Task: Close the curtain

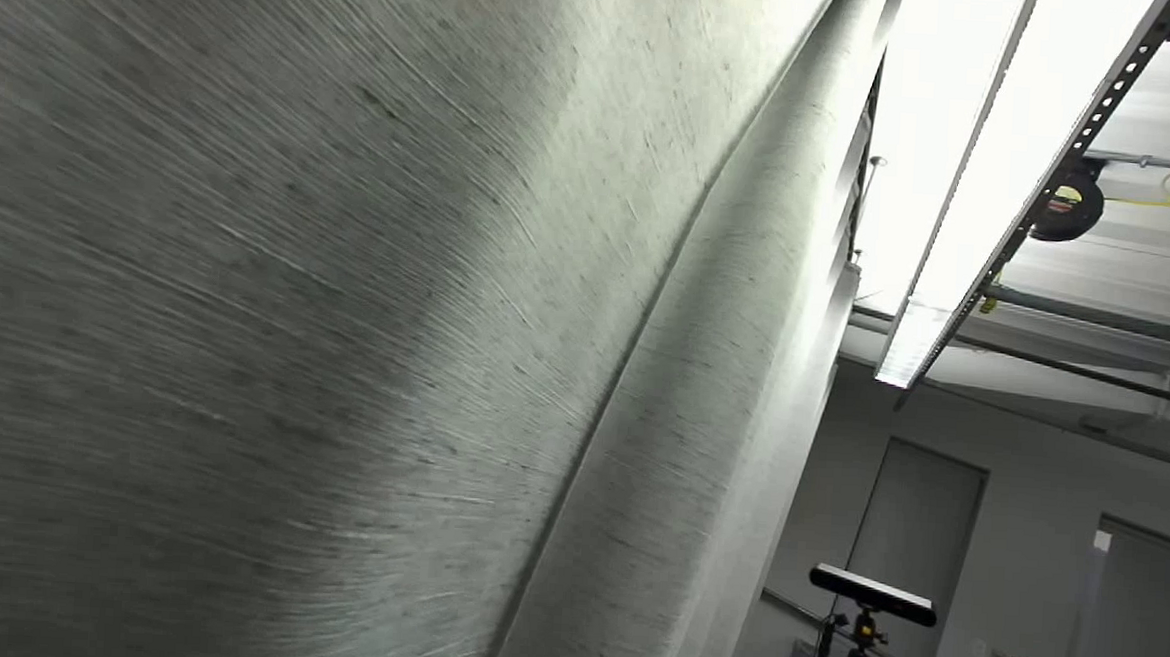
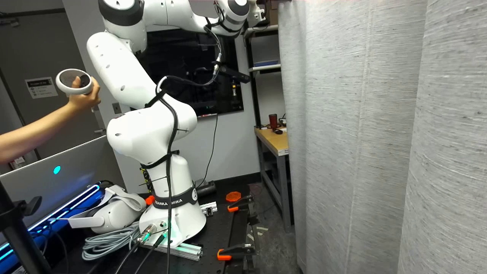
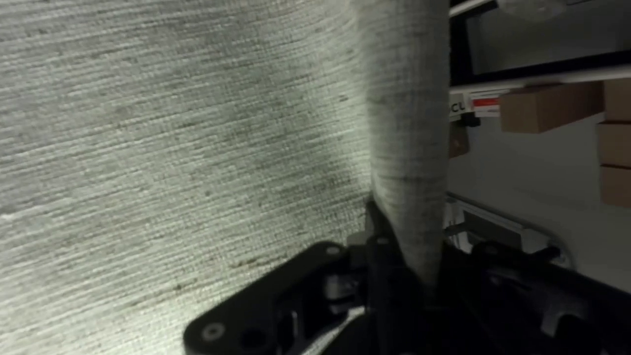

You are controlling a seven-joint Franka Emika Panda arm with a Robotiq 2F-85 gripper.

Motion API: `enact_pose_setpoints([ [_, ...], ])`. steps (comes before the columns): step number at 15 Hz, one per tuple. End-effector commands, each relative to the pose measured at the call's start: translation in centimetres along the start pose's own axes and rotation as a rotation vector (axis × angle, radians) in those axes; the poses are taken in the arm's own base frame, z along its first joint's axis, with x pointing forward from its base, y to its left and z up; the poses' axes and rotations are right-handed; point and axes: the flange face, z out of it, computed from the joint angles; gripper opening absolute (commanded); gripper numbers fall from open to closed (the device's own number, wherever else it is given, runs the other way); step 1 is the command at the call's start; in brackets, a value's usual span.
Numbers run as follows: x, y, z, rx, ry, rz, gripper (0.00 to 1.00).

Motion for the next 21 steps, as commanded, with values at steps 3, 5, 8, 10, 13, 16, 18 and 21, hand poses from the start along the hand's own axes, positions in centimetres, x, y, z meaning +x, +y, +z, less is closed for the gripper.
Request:
enact_pose_setpoints([
  [3, -5.8, -8.2, 1.2, 0.192, -0.116, 0.064, 0.01],
  [5, -7.9, -10.7, 1.2, 0.256, -0.144, 0.074, 0.01],
  [8, -8.0, -12.4, 1.4, 0.336, -0.136, 0.079, 0.01],
  [10, -8.0, -12.4, 1.8, 0.359, -0.157, 0.081, 0.01],
  [13, -7.6, -11.6, 2.3, 0.378, -0.187, 0.076, 0.01],
  [16, -6.8, -10.5, 2.5, 0.407, -0.213, 0.081, 0.01],
  [18, -6.5, -9.8, 2.5, 0.427, -0.232, 0.088, 0.01],
  [21, -6.5, -9.0, 2.5, 0.453, -0.262, 0.101, 0.01],
])
